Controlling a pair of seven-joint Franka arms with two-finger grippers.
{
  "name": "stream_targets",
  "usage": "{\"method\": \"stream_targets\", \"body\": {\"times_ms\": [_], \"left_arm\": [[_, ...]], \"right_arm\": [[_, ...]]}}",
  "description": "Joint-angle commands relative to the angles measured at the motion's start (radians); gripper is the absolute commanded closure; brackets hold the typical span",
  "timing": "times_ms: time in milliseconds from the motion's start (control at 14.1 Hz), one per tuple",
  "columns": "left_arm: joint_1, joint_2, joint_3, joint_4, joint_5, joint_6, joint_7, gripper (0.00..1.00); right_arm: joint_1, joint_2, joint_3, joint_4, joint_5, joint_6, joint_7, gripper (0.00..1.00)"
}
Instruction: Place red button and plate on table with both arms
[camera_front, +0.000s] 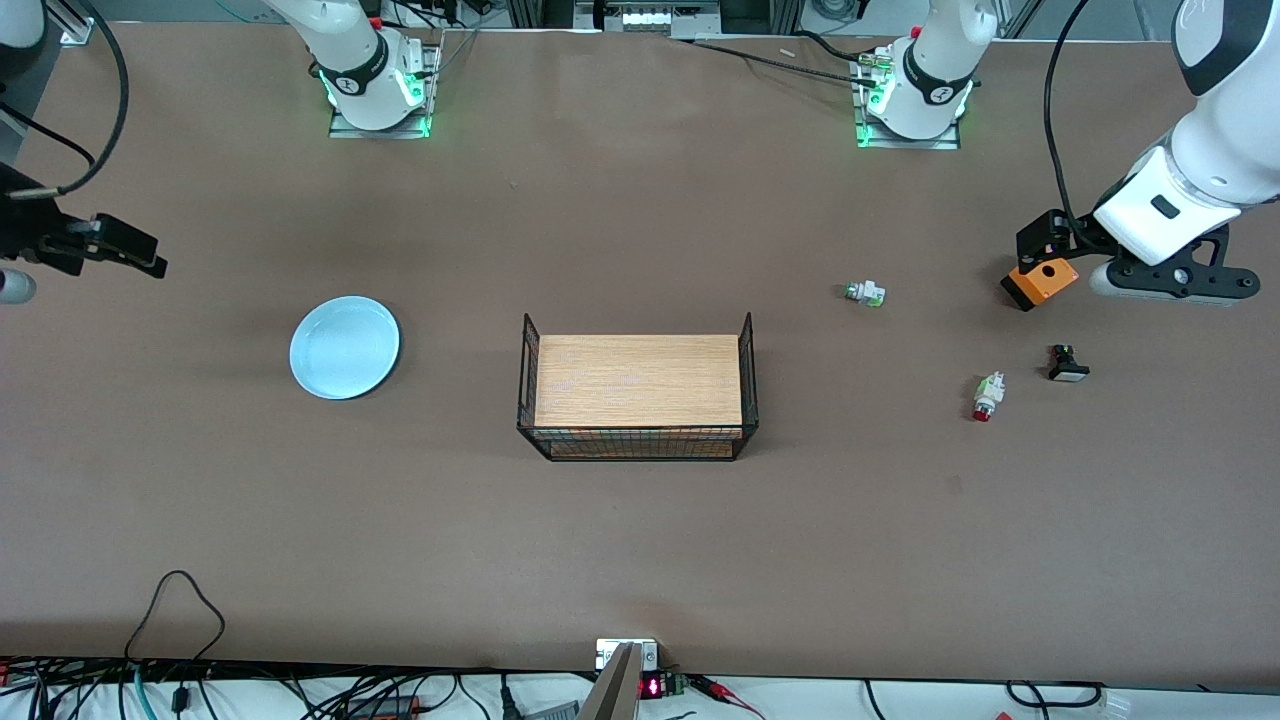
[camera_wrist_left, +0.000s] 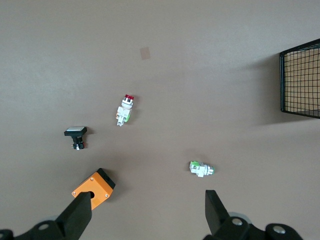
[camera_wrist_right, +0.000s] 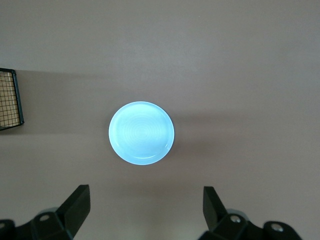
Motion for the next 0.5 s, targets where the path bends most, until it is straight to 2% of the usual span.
{"method": "stream_targets", "body": {"times_ms": [0, 426], "left_arm": [[-0.002, 0.013, 0.004, 0.031, -0.021, -0.024, 0.010, 0.00], [0.001, 0.013, 0.006, 0.031, -0.023, -0.024, 0.010, 0.00]], "right_arm": [[0.006, -0.009, 0.002, 0.011, -0.008, -0.015, -0.010, 0.00], [0.007, -0.001, 0.006, 0.012, -0.008, -0.015, -0.005, 0.00]]}}
